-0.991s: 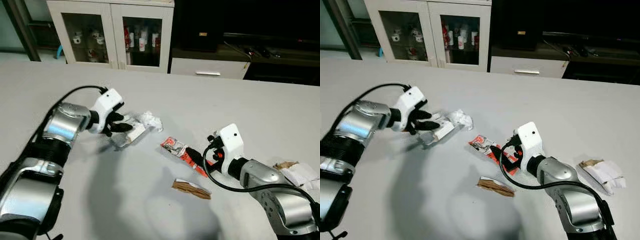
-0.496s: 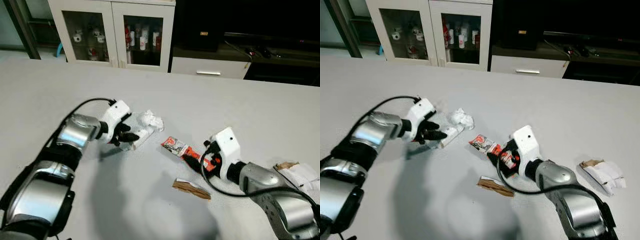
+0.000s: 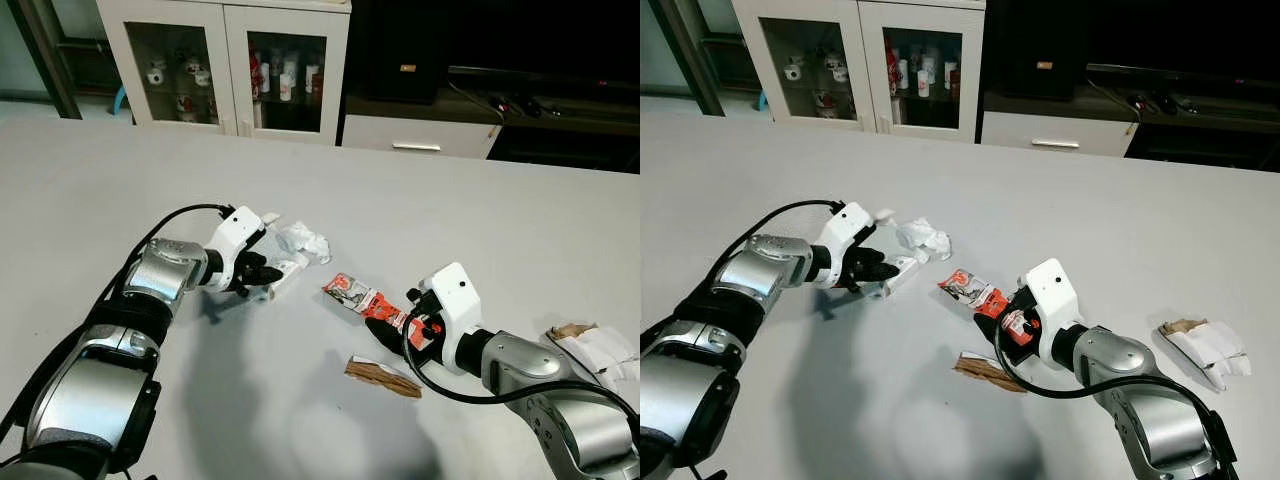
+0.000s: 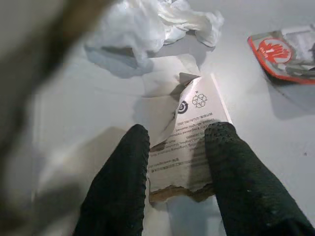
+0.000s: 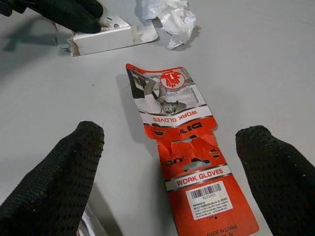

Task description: Picking trash to rubbish bin

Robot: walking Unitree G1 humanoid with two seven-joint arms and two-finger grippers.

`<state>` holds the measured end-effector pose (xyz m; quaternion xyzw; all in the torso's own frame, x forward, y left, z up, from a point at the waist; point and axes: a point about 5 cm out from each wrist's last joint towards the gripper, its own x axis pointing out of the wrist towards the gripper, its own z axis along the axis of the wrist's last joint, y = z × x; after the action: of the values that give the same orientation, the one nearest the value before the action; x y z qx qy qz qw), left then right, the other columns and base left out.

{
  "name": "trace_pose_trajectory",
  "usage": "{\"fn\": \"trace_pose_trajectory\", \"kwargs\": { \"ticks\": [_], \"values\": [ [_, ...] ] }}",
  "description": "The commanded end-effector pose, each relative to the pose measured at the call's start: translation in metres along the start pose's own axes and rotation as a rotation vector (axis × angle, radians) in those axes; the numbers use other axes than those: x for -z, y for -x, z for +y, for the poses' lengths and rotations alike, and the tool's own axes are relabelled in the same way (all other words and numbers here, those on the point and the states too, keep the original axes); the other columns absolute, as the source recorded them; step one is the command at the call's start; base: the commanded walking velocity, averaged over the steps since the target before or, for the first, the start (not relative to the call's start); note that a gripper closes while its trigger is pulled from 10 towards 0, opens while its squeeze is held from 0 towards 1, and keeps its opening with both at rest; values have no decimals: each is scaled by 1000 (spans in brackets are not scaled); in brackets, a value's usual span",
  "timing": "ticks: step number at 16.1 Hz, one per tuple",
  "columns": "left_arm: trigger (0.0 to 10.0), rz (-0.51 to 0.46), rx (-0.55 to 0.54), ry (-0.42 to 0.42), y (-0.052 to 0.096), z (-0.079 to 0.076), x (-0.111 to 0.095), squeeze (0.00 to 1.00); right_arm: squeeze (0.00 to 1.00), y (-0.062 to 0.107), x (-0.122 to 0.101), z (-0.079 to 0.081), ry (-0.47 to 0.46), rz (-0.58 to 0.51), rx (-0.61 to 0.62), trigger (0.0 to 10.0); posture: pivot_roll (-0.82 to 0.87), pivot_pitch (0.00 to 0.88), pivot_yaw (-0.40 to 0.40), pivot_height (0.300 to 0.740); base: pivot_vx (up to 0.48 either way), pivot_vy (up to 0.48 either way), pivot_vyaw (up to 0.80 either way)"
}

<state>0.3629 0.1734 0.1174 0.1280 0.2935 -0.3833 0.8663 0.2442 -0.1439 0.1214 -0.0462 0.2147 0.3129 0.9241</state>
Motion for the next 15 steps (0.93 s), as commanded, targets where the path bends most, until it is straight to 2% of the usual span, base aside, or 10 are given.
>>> {"fn": "trace_pose_trajectory", "kwargs": {
  "ticks": [1, 9, 15],
  "values": [
    [0, 17, 22, 32, -3, -3, 4, 0, 0, 1, -1, 3, 5, -2, -18, 10000, -81, 12, -40, 740, 0, 0, 0],
    [0, 6, 63, 94, -1, -5, 5, 0, 0, 0, 0, 1, 5, 1, -8, 10000, -78, 10, -49, 740, 0, 0, 0],
    [0, -54, 111, 196, 2, -6, 1, 0, 0, -2, -1, -1, 11, 1, -7, 10000, -74, 7, -59, 740, 0, 0, 0]
  ]
}}
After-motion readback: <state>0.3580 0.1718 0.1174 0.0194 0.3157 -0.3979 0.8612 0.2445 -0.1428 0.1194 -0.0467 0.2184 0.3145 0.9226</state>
